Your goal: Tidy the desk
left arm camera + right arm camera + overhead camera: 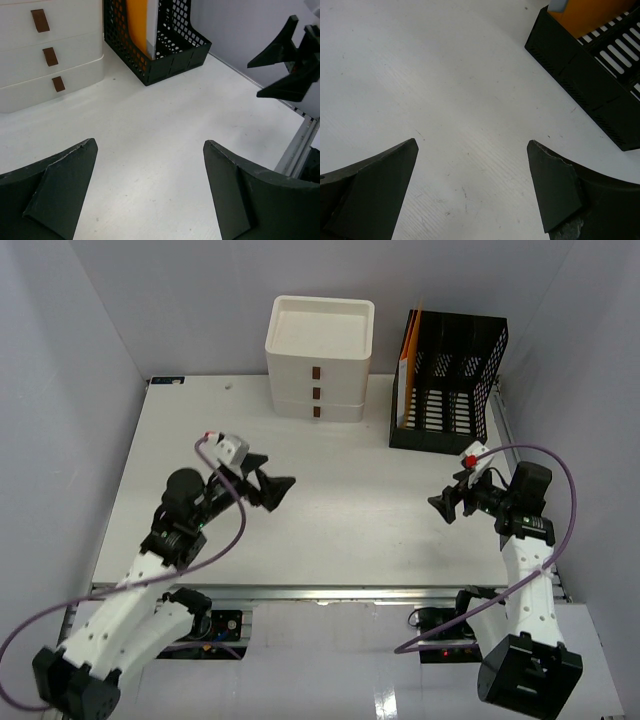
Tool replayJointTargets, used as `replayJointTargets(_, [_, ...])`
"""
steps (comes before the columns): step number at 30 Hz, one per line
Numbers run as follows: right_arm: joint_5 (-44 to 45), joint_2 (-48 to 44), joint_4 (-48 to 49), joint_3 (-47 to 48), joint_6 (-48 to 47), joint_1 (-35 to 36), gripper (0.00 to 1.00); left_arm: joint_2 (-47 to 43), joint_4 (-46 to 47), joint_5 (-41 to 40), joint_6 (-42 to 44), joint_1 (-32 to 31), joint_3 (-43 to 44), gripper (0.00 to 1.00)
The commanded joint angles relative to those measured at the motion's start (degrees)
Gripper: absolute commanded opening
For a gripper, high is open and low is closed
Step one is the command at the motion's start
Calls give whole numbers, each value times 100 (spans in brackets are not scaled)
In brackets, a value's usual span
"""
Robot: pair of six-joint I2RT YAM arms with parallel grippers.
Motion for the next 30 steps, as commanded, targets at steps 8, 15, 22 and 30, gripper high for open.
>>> replayJointTargets(8, [782, -417, -122, 143, 1132, -61, 90, -2257, -1419, -137, 453, 54, -1120, 98])
replayJointTargets(15, [1150, -693, 318, -371, 1807, -61, 90, -2336, -1525, -290, 434, 54, -1125, 98])
replayJointTargets(22, [1800, -1084, 592, -503, 2209, -61, 90, -2343, -1573, -422, 420, 52, -1110, 98])
replayJointTargets(30, [2304, -1081, 669, -485, 2595, -61, 90, -2271, -1592, -497, 426, 54, -1106, 98])
